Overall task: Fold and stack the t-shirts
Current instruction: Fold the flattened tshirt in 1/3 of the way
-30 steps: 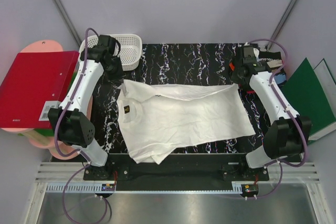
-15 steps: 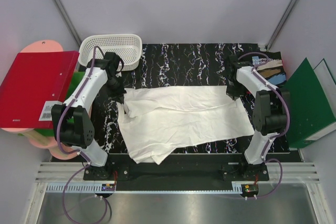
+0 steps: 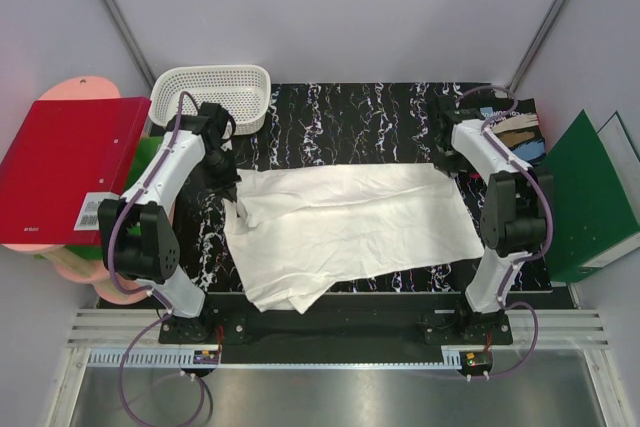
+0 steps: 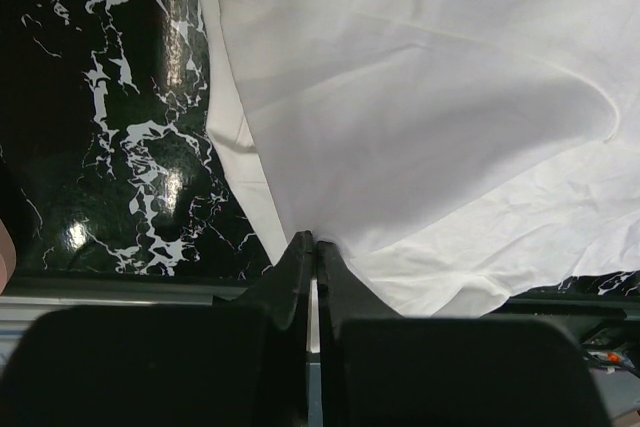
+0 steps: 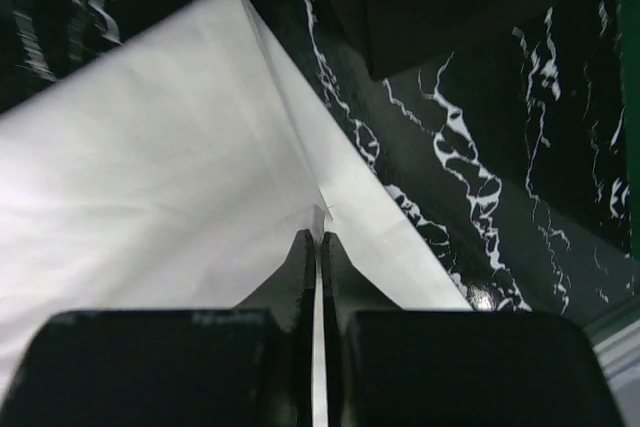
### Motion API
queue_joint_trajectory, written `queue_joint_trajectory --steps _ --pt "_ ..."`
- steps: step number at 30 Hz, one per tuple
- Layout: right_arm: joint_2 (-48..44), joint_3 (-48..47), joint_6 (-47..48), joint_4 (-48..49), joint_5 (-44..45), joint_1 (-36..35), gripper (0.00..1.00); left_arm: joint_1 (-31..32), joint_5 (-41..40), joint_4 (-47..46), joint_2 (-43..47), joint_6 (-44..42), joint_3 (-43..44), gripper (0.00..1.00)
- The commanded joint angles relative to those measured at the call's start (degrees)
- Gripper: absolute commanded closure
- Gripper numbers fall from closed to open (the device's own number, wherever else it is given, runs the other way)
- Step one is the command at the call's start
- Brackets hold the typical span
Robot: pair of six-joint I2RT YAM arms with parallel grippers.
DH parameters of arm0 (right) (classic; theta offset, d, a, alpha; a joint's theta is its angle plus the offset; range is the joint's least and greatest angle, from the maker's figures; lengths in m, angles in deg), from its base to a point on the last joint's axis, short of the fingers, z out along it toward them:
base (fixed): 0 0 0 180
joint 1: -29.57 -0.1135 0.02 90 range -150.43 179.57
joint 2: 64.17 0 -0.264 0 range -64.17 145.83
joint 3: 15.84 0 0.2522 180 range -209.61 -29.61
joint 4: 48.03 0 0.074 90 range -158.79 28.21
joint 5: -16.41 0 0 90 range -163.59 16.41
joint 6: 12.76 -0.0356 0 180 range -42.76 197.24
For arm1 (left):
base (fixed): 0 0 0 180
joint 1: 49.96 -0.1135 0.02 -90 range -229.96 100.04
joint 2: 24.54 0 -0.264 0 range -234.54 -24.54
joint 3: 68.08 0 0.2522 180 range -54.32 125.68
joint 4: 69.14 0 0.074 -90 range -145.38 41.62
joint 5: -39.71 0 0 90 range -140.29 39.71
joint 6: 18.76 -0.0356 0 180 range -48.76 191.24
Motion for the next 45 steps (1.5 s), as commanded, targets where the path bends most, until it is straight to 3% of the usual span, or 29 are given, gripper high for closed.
queue_joint_trajectory --steps 1,8,12,15,20,29,39,45 --pt "-7.5 -7.8 3.7 8.5 0.2 0.1 1.0 -0.5 1.7 0.3 1.0 -0.7 -0.4 1.0" --pt "-2.3 -19.7 8.7 10.8 -3.0 0.1 1.0 -0.5 2.6 -0.1 -0.6 -1.3 1.2 1.0" --pt "-3.2 -15.8 9.4 13.2 -3.3 0.1 1.0 -0.5 3.1 -0.2 -0.6 -0.8 1.1 1.0" --pt "-3.9 -7.5 8.6 16.7 -4.1 0.1 1.0 -0.5 3.2 -0.2 -0.4 -0.6 0.8 1.0" --pt "0.6 0.7 5.2 14.1 -2.4 0.2 1.0 -0.5 3.5 0.2 0.1 -0.6 1.2 1.0" --pt "6.5 1.4 3.1 8.5 2.3 0.1 1.0 -0.5 3.8 0.7 1.1 -0.8 0.2 1.0" --pt "6.4 1.4 -1.6 4.3 11.6 0.3 1.0 -0.5 3.1 1.2 2.6 -0.6 -1.0 1.0" --pt "11.0 -1.4 -1.1 2.1 11.9 0.3 1.0 -0.5 2.6 0.5 2.5 -0.9 -4.4 1.0"
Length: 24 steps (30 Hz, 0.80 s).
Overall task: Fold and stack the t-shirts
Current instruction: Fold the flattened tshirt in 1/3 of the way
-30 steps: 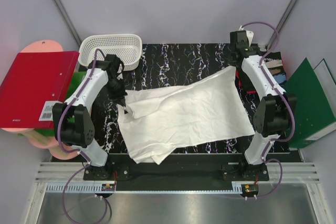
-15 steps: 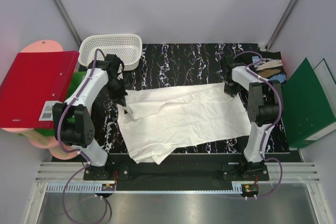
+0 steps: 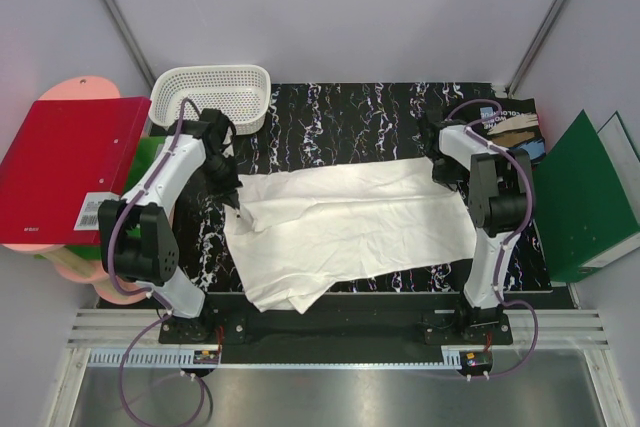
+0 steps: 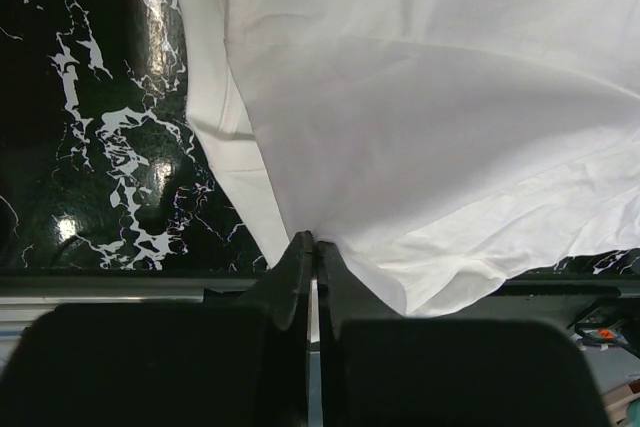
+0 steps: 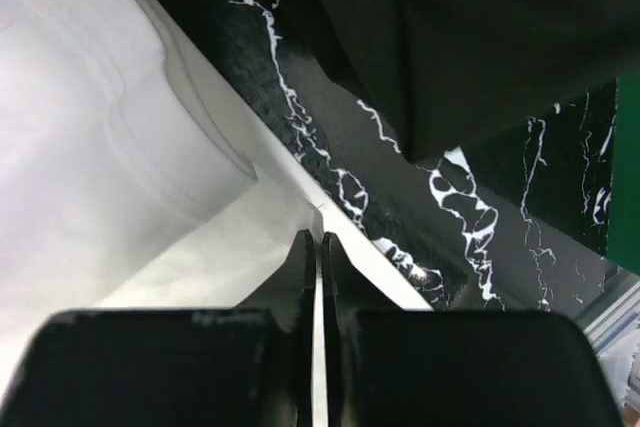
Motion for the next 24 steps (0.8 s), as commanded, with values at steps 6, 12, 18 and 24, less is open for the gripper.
queue_joint_trajectory --steps 6,12,18,24 --pt "2.1 -5.4 -2.5 -5.4 3.2 0.2 0.01 -0.5 -0.5 0.1 1.4 -0.5 -4.5 1.0" --pt "-3.7 -10.8 -1.9 -6.5 1.5 0.1 0.0 -0.5 -1.1 -0.3 0.8 -0.2 -5.7 1.0" --pt "-4.2 -17.6 0.4 -6.1 -1.7 0.1 0.0 -0.5 -0.7 0.9 -0.1 -0.7 -7.4 0.01" --pt "-2.2 -20.9 1.6 -6.2 -6.0 0.2 0.0 -0.4 -3.1 1.5 5.4 1.0 -0.8 0.01"
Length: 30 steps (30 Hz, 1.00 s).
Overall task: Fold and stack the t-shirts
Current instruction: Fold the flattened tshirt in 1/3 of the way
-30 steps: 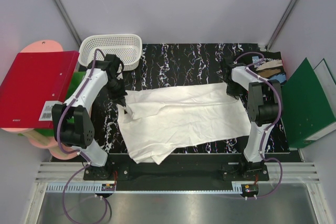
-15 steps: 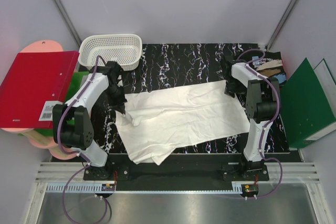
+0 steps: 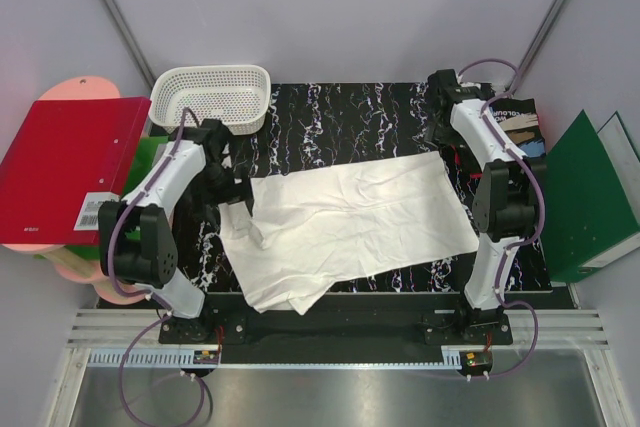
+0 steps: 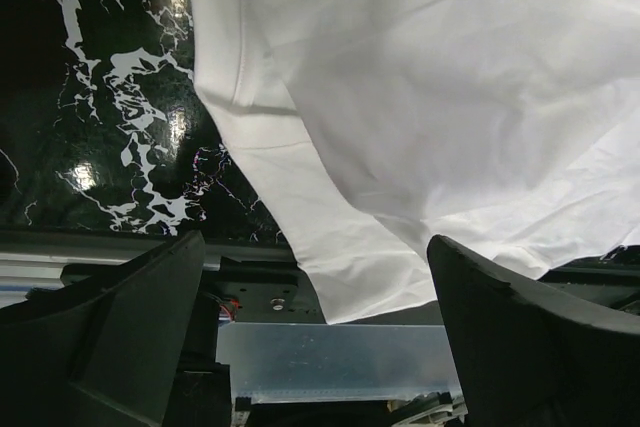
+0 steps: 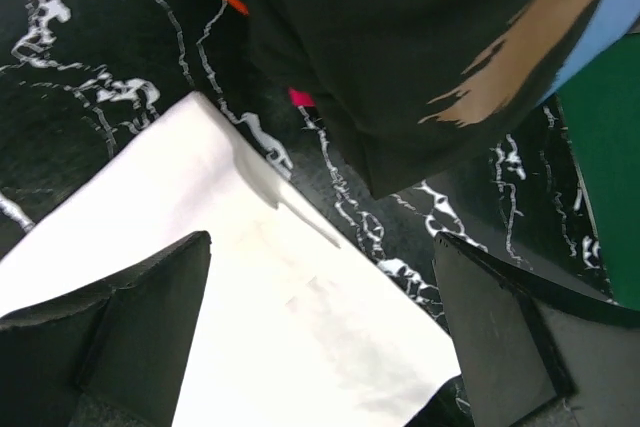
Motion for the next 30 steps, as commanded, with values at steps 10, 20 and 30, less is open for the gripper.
queue_joint_trajectory --steps 10,20,30 --pt "2.5 -4.6 2.8 0.5 -8.3 -0.2 0.02 2.6 8.5 -0.9 3.0 1.1 9.1 0.01" --pt "3.6 -4.6 3.3 0.4 -9.8 -0.3 0.03 13.6 12.3 3.4 0.4 0.1 5.0 0.05" --pt "3.3 -2.2 2.7 0.4 -10.5 -0.3 0.04 18.7 3.6 9.7 2.9 0.1 4.1 0.06"
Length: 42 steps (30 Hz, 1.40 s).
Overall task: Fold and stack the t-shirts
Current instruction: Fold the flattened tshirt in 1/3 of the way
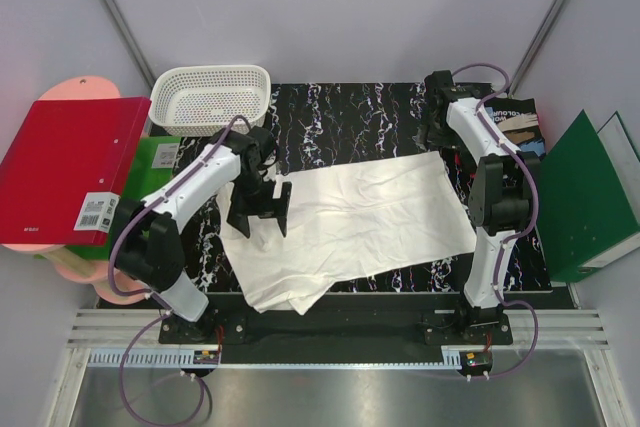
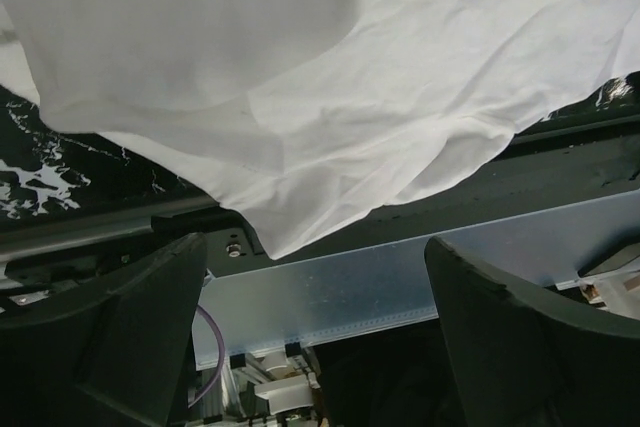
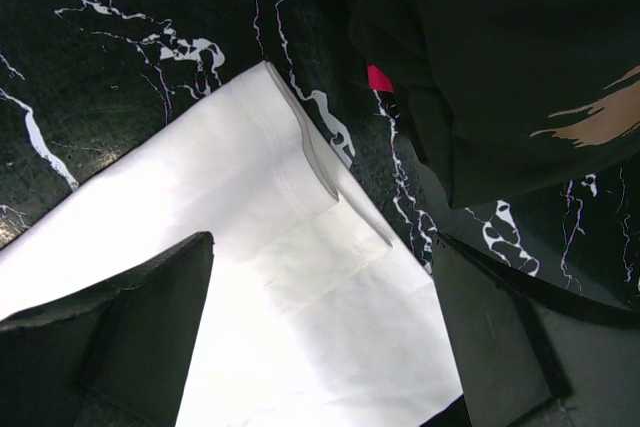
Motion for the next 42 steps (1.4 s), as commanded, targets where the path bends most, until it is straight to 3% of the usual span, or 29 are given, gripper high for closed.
queue_joint_trajectory --steps 1,4,11,23,25,27,28,30,31,42 --pt "-0.4 0.9 -0.4 0.3 -1.5 -0.2 0.04 2.5 -7.6 4.6 3.4 -0.5 -0.2 0.06" --pt "-0.6 2.0 -1.1 0.3 -2.2 -0.2 0.04 3.9 -11.6 2.1 3.9 -1.8 -2.5 0.01" --pt "-2.4 3.6 -2.0 0.4 -2.8 -0.2 0.05 3.5 -4.3 -5.7 4.9 0.9 -11.7 0.01" --pt "-5.1 4.9 -1.7 0.3 -4.0 -0.3 0.05 3.2 -9.1 -14.0 -1.1 -0.4 -10.8 0.01" --pt "-5.5 5.4 -1.5 0.4 -3.7 -0.2 0.05 3.2 -9.6 -14.9 -3.6 -0.8 -10.4 0.07" --pt "-5.7 5.8 -1.5 0.5 -3.7 -0.3 0.05 3.2 -9.9 -15.2 -5.3 -0.7 -10.2 0.21" --pt "-5.9 6.4 -1.6 0.5 -3.7 -0.3 0.05 3.2 -9.9 -15.8 -5.6 -0.8 -10.2 0.44" --pt "-6.4 7.2 -1.7 0.7 -3.4 -0.3 0.05 3.2 -10.9 -15.8 -6.3 -0.7 -9.8 0.72" --pt "-6.5 7.6 -1.7 0.7 -3.5 -0.3 0.05 3.2 -10.8 -15.7 -6.4 -0.8 -9.5 0.97" --pt "-7.1 10.8 -2.3 2.0 -4.6 -0.3 0.05 -0.7 -13.6 -6.7 3.7 0.1 -4.1 1.0"
